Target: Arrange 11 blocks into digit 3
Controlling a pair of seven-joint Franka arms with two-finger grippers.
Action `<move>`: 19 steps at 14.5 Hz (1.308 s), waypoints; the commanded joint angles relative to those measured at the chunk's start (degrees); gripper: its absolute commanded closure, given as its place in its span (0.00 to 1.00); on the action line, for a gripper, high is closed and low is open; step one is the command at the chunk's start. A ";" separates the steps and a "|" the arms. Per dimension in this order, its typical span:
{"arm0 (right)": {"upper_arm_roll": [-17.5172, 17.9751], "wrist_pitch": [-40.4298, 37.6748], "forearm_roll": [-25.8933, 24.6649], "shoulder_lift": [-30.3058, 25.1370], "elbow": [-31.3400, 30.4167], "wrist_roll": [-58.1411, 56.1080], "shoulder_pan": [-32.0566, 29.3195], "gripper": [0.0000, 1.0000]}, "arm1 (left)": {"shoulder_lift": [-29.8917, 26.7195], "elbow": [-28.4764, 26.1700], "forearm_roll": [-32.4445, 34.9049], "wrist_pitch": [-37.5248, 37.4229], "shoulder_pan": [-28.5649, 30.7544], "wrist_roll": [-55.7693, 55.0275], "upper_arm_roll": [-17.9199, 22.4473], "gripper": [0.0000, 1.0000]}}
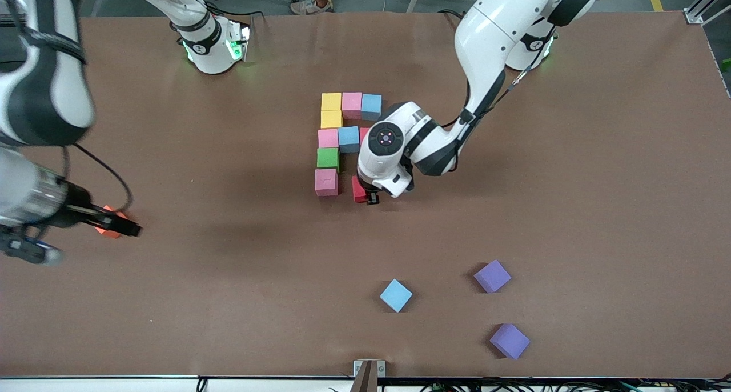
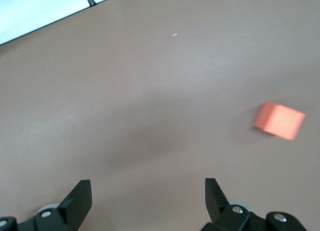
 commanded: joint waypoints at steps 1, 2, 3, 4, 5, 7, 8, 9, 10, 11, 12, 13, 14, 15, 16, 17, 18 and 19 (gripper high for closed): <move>-3.33 -3.30 -1.46 -5.42 -0.89 -3.54 -0.49 0.00 | 1.47 1.50 0.46 2.78 -3.14 -1.11 2.58 0.74; -4.39 -4.53 -1.63 -6.31 -0.89 -4.60 -0.49 0.00 | 1.64 1.50 0.55 3.66 -3.85 -1.38 3.02 0.74; -5.18 -5.15 -1.55 -6.92 -0.89 -5.04 -0.32 0.00 | 1.73 1.41 0.55 3.67 -4.55 -1.38 3.72 0.74; -5.54 -5.24 -1.46 -7.37 -0.89 -4.96 -0.14 0.00 | 1.91 1.24 0.46 3.76 -5.34 -1.38 4.17 0.74; -5.54 -5.33 -1.20 -7.72 -0.98 -4.96 -0.23 0.00 | 2.17 1.24 0.55 3.76 -5.70 -1.38 4.43 0.74; -5.45 -5.42 -0.76 -8.51 -1.77 -5.05 -0.40 0.00 | 2.52 1.24 0.55 3.76 -6.40 -1.56 4.61 0.74; -5.45 -5.94 -0.76 -8.51 -1.77 -5.13 -0.23 0.00 | 2.53 1.24 0.55 3.76 -6.66 -1.56 4.70 0.74; -5.45 -6.81 -1.02 -8.51 -1.77 -5.13 -0.23 0.00 | 2.53 1.24 0.55 3.76 -6.75 -1.47 4.78 0.74; -5.45 -6.65 -1.19 -8.69 -1.77 -5.05 0.03 0.00 | 2.53 1.24 0.72 3.76 -7.28 -1.47 5.05 0.74; -5.45 -6.65 -1.20 -9.30 -1.86 -5.05 0.12 0.00 | 2.44 1.24 1.68 3.76 -8.07 -1.56 5.66 0.74; -5.28 -6.74 -1.20 -9.56 -1.86 -5.22 -0.14 0.00 | 2.44 1.24 2.47 3.67 -8.94 -1.56 6.19 0.74; -5.28 -7.00 -1.20 -9.74 -1.69 -6.18 -0.66 0.00 | 2.44 1.24 2.57 3.50 -9.47 -1.56 6.71 0.74; -5.28 -7.00 -1.11 -9.83 -1.68 -9.76 -2.06 0.00 | 2.52 1.24 2.66 3.23 -10.09 -1.56 7.07 0.74; -5.19 -7.00 -0.67 -10.61 -1.95 -14.06 -3.73 0.00 | 2.53 1.24 2.66 3.06 -10.62 -1.47 7.51 0.74; -5.28 -7.17 -0.67 -11.49 -2.90 -15.23 -4.00 0.00 | 2.53 1.32 2.66 3.05 -10.88 -1.47 7.86 0.74; -5.28 -6.48 -0.76 -13.07 -4.74 -15.42 -4.18 0.00 | 2.53 1.41 2.66 3.05 -11.06 -1.47 7.86 0.74; -5.28 -5.52 -0.93 -15.00 -7.63 -15.42 -4.09 0.00 | 2.53 1.41 2.66 3.05 -11.06 -1.47 7.95 0.74; -5.28 -3.68 -1.28 -16.67 -10.36 -15.50 -3.83 0.00 | 2.61 1.41 2.66 3.05 -11.06 -1.47 7.86 0.74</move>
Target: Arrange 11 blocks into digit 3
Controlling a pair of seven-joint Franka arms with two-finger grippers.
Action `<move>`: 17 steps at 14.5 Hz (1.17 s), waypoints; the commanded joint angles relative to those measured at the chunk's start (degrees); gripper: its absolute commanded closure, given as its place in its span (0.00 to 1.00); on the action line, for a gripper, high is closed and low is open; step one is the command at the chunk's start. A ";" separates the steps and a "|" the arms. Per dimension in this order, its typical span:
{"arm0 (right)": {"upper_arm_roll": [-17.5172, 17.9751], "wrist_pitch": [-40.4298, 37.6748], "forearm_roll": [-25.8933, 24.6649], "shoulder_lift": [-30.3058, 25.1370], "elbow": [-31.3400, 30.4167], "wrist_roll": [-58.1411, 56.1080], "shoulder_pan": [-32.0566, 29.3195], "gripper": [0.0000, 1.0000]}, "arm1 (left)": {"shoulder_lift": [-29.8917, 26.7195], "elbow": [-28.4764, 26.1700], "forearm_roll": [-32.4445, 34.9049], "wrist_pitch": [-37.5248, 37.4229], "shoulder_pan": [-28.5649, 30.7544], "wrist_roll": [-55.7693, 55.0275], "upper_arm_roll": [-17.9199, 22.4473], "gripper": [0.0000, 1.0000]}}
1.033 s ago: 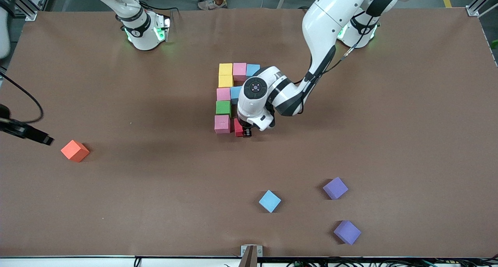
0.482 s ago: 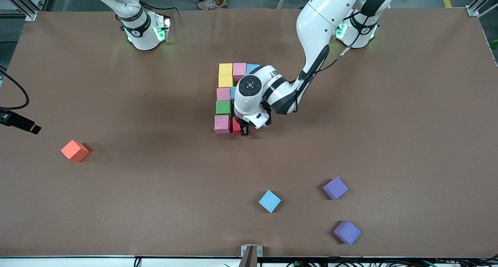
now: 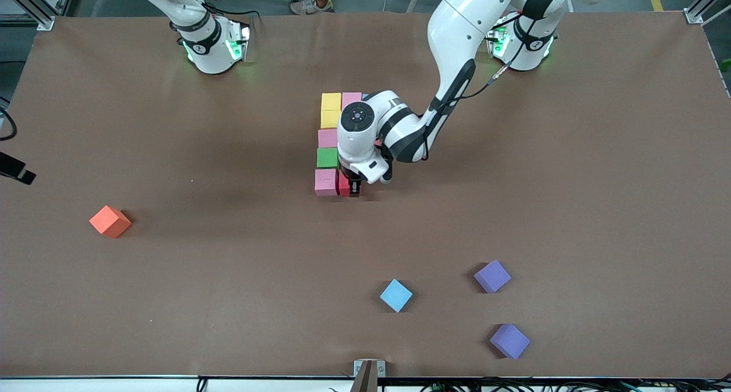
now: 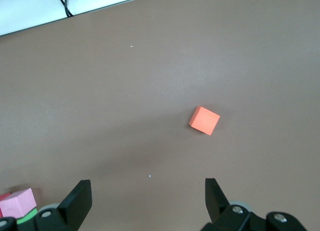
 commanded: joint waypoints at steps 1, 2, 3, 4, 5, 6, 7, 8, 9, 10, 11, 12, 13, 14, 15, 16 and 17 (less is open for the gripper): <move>0.69 4.44 -0.71 -7.00 -9.61 -1.20 0.24 0.00 | 0.79 0.69 0.81 -0.26 -0.82 -0.96 0.61 0.74; 0.26 4.28 -0.88 -7.01 -9.62 -1.29 1.63 0.00 | 1.05 0.78 0.81 -0.35 -0.82 -0.96 0.61 0.74; -1.49 4.11 -1.06 -7.01 -9.44 -1.38 3.30 0.00 | 1.14 0.78 0.81 -0.35 -0.82 -0.96 0.61 0.74; -3.50 4.10 -0.97 -7.01 -9.18 -1.82 4.97 0.00 | 1.22 0.87 0.89 -0.35 -0.82 -0.96 0.61 0.74; -3.61 4.02 -0.97 -7.01 -9.18 -3.30 5.07 0.00 | 1.31 0.87 1.33 -0.26 -0.82 -0.96 0.61 0.74; -3.61 3.84 -0.97 -7.01 -9.18 -4.45 4.64 0.00 | 1.31 0.87 1.77 -0.26 -0.82 -0.96 0.52 0.74; -3.61 3.84 -0.88 -7.01 -9.18 -4.46 4.64 0.00 | 1.57 0.96 1.86 -0.26 -0.82 -0.96 0.61 0.74; -3.61 4.01 -0.97 -7.01 -9.18 -4.37 4.81 0.00 | 1.66 0.96 1.86 -0.17 -0.82 -0.96 0.61 0.74; -3.61 3.93 -0.97 -7.01 -9.18 -4.37 4.98 0.00 | 1.67 0.96 1.86 -0.08 -0.91 -0.96 0.61 0.74; -3.53 3.75 -0.97 -7.10 -9.35 -4.20 5.25 0.00 | 1.67 0.96 1.86 -0.08 -1.00 -0.96 0.61 0.74; -3.44 3.75 -0.88 -7.36 -9.70 -4.11 5.25 0.00 | 1.67 1.04 1.86 0.00 -1.26 -0.96 0.61 0.74; -3.44 3.67 -0.88 -7.45 -9.79 -4.19 5.25 0.00 | 1.67 1.05 1.95 0.18 -1.26 -0.87 0.61 0.74; -3.44 3.75 -0.88 -7.80 -10.40 -4.19 5.25 0.00 | 1.75 1.05 1.95 0.18 -1.26 -0.87 0.61 0.74; -3.44 4.36 -0.88 -8.07 -11.28 -4.37 5.25 0.00 | 1.75 1.05 1.95 0.27 -1.26 -0.87 0.61 0.74; -3.44 4.54 -0.88 -8.07 -11.55 -4.46 5.25 0.00 | 1.75 1.13 1.86 0.27 -1.26 -0.87 0.61 0.74; -3.44 5.15 -0.88 -7.98 -11.99 -4.46 5.25 0.00 | 1.75 1.57 1.95 0.27 -1.26 -0.87 0.61 0.74; -3.35 6.29 -0.88 -7.98 -12.34 -4.46 5.34 0.00 | 2.01 1.75 1.86 0.27 -1.26 -0.87 0.61 0.74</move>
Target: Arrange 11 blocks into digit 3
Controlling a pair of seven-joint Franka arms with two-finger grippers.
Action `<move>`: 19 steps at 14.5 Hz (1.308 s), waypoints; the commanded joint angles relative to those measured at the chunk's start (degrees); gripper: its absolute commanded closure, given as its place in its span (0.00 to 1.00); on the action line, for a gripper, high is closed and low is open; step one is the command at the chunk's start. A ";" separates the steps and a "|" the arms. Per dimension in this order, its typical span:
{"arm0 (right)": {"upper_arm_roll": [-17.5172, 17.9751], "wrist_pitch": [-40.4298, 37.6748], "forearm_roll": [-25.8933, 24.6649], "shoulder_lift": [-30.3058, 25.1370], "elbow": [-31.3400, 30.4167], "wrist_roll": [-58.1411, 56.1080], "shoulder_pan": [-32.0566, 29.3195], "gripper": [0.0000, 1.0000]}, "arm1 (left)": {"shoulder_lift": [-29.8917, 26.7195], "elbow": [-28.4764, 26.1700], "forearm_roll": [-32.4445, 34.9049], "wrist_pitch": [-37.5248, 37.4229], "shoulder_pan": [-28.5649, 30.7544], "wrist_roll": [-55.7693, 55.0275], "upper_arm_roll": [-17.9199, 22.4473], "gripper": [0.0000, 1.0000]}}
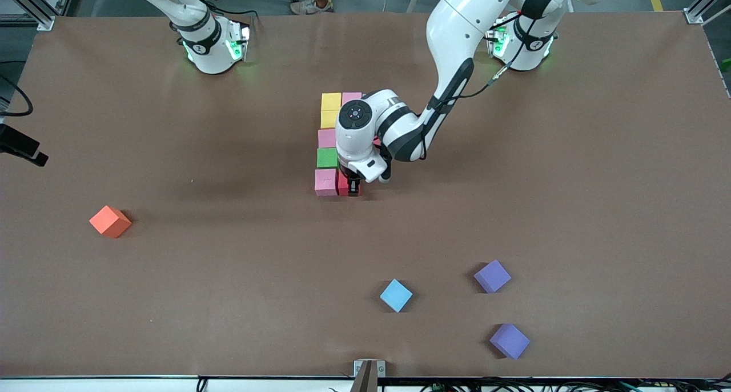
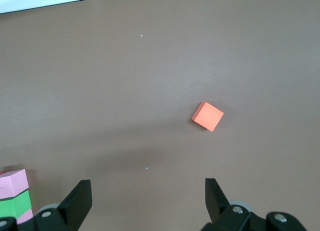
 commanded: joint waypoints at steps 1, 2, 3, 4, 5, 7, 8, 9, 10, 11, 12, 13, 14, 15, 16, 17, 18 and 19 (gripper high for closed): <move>-0.44 2.35 -0.54 -2.25 -3.51 -0.41 1.32 0.00 | 2.05 1.85 0.80 0.27 -1.02 -0.96 0.59 0.74; -0.44 2.08 -0.54 -2.08 -2.99 -0.58 1.67 0.00 | 2.14 2.11 0.80 0.27 -1.02 -0.96 0.59 0.74; -0.36 1.73 -0.54 -1.99 -2.64 -0.58 1.85 0.00 | 2.23 2.20 0.80 0.27 -1.02 -0.96 0.59 0.74; -0.44 1.73 -0.54 -1.99 -2.63 -0.58 2.38 0.00 | 2.23 2.29 0.80 0.27 -1.02 -0.96 0.59 0.74; -0.44 1.73 -0.63 -1.99 -2.63 -0.58 2.64 0.00 | 2.23 2.64 0.80 0.27 -1.02 -0.96 0.59 0.74; -0.44 1.99 -0.72 -1.99 -2.02 -0.58 2.65 0.00 | 2.32 2.64 0.80 0.36 -1.02 -0.96 0.59 0.74; -0.53 1.82 -0.72 -1.99 -1.67 -0.58 2.56 0.00 | 2.32 2.64 0.80 0.36 -1.10 -0.96 0.59 0.74; -0.44 1.82 -0.72 -1.99 -1.67 -0.58 2.56 0.00 | 2.32 2.90 0.80 0.36 -1.10 -0.96 0.59 0.74; -0.44 1.82 -0.72 -1.90 -1.67 -0.58 2.73 0.00 | 2.32 2.99 0.80 0.36 -1.10 -0.96 0.59 0.74; -0.44 1.82 -0.72 -1.90 -1.67 -0.50 2.91 0.00 | 2.41 2.99 0.80 0.36 -1.10 -0.96 0.59 0.74; -0.44 1.82 -0.72 -1.82 -1.67 -0.58 3.08 0.00 | 2.41 2.99 0.80 0.36 -1.10 -0.96 0.59 0.74; -0.44 1.91 -0.72 -1.82 -1.67 -0.58 3.08 0.00 | 2.49 2.99 0.80 0.36 -1.10 -0.96 0.59 0.74; -0.44 1.82 -0.72 -1.82 -1.58 -0.58 3.08 0.00 | 2.50 2.91 0.80 0.36 -1.10 -0.96 0.59 0.73; 0.17 1.82 -0.72 -1.82 -1.49 -0.58 2.65 0.00 | 2.50 2.99 0.80 0.36 -1.10 -0.87 0.59 0.67; 0.61 1.73 -0.89 -1.82 -1.32 -0.58 2.47 0.00 | 2.50 2.91 0.80 0.36 -1.10 -0.52 0.59 0.46; 0.70 1.73 -0.98 -1.82 -1.23 -0.50 2.47 0.00 | 2.50 2.90 0.89 0.36 -1.02 -0.34 0.59 0.32; 0.79 1.47 -0.98 -1.82 -1.23 -0.58 2.38 0.00 | 2.32 2.90 1.24 0.36 -1.02 -0.34 0.59 0.21; 0.79 1.29 -1.07 -1.82 -1.23 -0.58 2.38 0.00 | 2.06 2.99 1.42 0.27 -1.02 -0.43 0.59 0.00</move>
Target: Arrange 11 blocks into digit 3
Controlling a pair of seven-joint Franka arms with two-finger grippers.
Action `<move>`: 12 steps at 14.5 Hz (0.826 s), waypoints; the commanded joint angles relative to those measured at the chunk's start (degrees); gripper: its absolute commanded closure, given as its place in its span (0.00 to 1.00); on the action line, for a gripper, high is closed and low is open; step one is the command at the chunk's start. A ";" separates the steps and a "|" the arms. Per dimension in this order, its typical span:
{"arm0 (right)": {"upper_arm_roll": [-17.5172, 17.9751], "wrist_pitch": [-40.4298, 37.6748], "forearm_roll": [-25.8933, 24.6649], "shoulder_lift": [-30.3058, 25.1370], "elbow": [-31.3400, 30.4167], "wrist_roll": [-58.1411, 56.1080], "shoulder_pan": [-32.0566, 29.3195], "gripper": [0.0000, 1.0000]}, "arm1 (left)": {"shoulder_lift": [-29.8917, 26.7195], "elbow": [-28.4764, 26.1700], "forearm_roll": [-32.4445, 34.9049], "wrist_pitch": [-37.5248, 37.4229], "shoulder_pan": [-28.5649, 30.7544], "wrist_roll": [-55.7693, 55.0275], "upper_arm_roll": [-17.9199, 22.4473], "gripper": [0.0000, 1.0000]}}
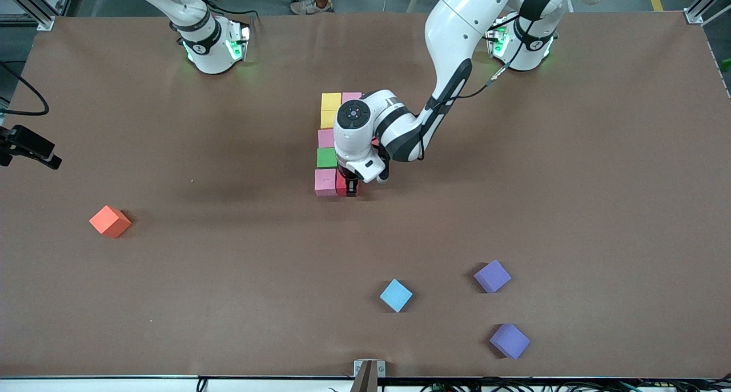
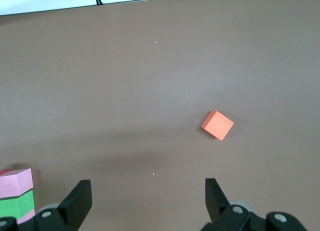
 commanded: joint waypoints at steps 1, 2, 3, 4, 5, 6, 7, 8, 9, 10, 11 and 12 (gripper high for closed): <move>0.37 -0.30 -0.98 -1.37 -0.86 -0.33 -0.11 0.00 | 0.78 1.98 1.29 -0.27 -0.80 -0.45 0.60 0.00; 0.72 -0.30 -0.98 -1.37 -0.86 -0.33 -0.46 0.00 | 0.00 1.98 1.37 -0.71 -0.80 -0.45 0.60 0.00; 2.46 -0.30 -1.07 -1.37 -0.86 -0.33 -1.94 0.00 | -0.71 1.98 1.90 -1.67 -0.80 -0.45 0.60 0.00; 4.92 -0.30 -1.07 -1.37 -0.86 -0.33 -4.31 0.00 | -1.67 1.98 2.25 -3.60 -0.80 -0.36 0.51 0.00; 5.64 -0.30 -1.16 -1.37 -0.86 -0.33 -4.85 0.00 | -2.64 1.98 2.78 -5.18 -0.80 -0.10 0.51 0.00; 5.65 -0.30 -1.16 -1.37 -0.86 -0.33 -4.77 0.00 | -3.78 1.98 4.35 -5.98 -0.80 -0.10 0.25 0.00; 5.65 -0.30 -1.16 -1.37 -0.86 -0.25 -4.77 0.00 | -4.66 1.98 6.54 -6.07 -0.80 -0.10 0.16 0.00; 5.65 -0.30 -1.16 -1.37 -0.86 -0.24 -4.68 0.00 | -5.19 1.89 8.56 -6.34 -0.63 0.16 0.16 0.00; 5.65 -0.30 -1.16 -1.37 -0.86 -0.24 -4.59 0.00 | -5.46 1.89 10.41 -7.73 -0.02 1.38 0.16 0.00; 5.65 -0.30 -1.16 -1.37 -0.86 -0.24 -4.51 0.00 | -6.07 1.72 11.38 -8.70 0.25 3.83 0.33 0.00; 5.65 -0.30 -1.16 -1.37 -0.86 -0.24 -4.59 0.00 | -6.42 1.63 11.39 -9.67 1.12 7.25 0.33 0.00; 5.65 -0.39 -1.16 -1.37 -0.86 -0.24 -4.59 0.00 | -6.95 1.37 11.48 -11.25 2.96 11.29 0.33 0.00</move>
